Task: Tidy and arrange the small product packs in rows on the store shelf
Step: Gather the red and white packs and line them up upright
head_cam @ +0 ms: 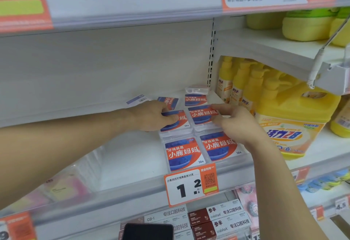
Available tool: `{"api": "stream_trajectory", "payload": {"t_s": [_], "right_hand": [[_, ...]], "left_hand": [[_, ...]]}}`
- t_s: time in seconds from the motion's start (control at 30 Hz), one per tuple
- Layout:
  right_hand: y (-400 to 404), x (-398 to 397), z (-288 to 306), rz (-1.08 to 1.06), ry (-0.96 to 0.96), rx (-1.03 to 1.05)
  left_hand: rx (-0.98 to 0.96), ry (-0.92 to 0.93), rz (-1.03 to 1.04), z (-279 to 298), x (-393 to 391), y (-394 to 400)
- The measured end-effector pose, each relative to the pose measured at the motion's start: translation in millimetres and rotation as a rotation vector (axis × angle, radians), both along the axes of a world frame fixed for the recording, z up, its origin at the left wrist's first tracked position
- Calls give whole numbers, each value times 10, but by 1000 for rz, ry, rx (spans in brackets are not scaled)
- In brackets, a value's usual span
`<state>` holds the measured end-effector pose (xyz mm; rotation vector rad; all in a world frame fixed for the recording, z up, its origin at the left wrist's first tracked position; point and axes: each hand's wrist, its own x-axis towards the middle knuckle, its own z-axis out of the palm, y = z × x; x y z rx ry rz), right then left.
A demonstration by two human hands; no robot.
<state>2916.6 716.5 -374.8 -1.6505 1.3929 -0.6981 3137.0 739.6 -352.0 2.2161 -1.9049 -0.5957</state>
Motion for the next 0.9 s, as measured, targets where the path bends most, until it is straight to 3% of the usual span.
{"api": "stream_trajectory", "payload": {"t_s": [0.13, 0.3, 0.37, 0.5, 0.57, 0.7, 0.83, 0.9], "right_hand": [[3, 1, 7, 0, -3, -1], [3, 1, 12, 5, 2, -16], [-2, 1, 1, -19, 2, -37], [-46, 10, -79, -107, 51, -201], [-42, 33, -94, -150, 59, -338], [-28, 111, -32, -241, -17, -570], [51, 221, 90, -260, -85, -648], [99, 280, 146, -260, -138, -664]], "left_hand": [[-6, 16, 10, 4, -4, -7], [-49, -151, -82, -2, 16, 14], [-97, -132, -94, 62, 54, 9], [-274, -317, -65, 195, 462, -207], [-232, -408, -31, 174, 712, -322], [54, -297, -28, 74, 916, -416], [-53, -286, -27, 67, 1013, -492], [-97, -89, 70, 166, 1031, -535]]}}
